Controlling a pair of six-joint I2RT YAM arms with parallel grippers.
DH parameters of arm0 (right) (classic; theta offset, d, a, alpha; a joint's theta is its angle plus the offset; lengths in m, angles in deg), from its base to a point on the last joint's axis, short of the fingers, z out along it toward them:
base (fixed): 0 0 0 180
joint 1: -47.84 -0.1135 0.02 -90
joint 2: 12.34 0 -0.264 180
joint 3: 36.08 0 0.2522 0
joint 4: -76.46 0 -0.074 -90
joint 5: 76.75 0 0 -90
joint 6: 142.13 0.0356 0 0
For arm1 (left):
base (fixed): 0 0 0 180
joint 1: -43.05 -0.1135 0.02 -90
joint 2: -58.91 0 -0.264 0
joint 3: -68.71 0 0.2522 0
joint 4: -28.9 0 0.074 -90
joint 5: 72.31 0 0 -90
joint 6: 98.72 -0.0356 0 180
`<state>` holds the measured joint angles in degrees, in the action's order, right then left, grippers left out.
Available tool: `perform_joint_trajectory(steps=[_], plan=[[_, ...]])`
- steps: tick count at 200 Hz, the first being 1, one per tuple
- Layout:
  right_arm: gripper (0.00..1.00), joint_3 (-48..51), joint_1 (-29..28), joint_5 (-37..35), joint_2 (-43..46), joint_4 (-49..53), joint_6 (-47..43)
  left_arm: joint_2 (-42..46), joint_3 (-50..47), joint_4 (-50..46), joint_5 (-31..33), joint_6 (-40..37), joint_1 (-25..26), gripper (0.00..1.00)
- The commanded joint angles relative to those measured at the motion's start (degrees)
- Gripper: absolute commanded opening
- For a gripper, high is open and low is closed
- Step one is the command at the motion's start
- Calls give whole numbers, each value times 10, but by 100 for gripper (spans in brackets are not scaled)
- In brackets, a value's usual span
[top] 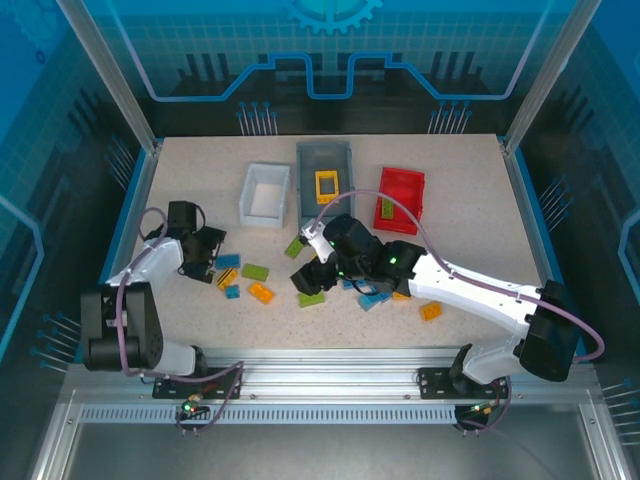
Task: Sort the legos into containers by color
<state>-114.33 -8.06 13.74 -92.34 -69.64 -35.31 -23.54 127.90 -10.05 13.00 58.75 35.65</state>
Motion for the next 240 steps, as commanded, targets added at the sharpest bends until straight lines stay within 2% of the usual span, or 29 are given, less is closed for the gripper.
perform_joint_trajectory(steps=[1,44,113,127,152,164,184,202,240], plan=[[71,-11,-6,5,4,-18,-6,-27,7,33,-13,49,-4,83],[70,6,-4,-5,17,-24,3,-58,2,27,-4,76,-3,78],[70,13,-3,-9,18,-30,12,-121,31,36,-1,105,-4,63],[70,15,-3,-12,18,-30,14,-132,36,39,-7,108,-3,55],[69,20,-2,-18,19,-29,15,-114,30,48,1,116,-1,34],[69,22,-1,-21,21,-30,17,-94,24,53,12,115,0,29],[68,29,3,-27,31,-37,22,-53,33,40,37,86,6,25],[68,36,8,-36,43,-45,27,-19,67,15,68,30,23,24],[67,53,38,-38,62,-64,39,-8,139,31,100,-101,93,23]])
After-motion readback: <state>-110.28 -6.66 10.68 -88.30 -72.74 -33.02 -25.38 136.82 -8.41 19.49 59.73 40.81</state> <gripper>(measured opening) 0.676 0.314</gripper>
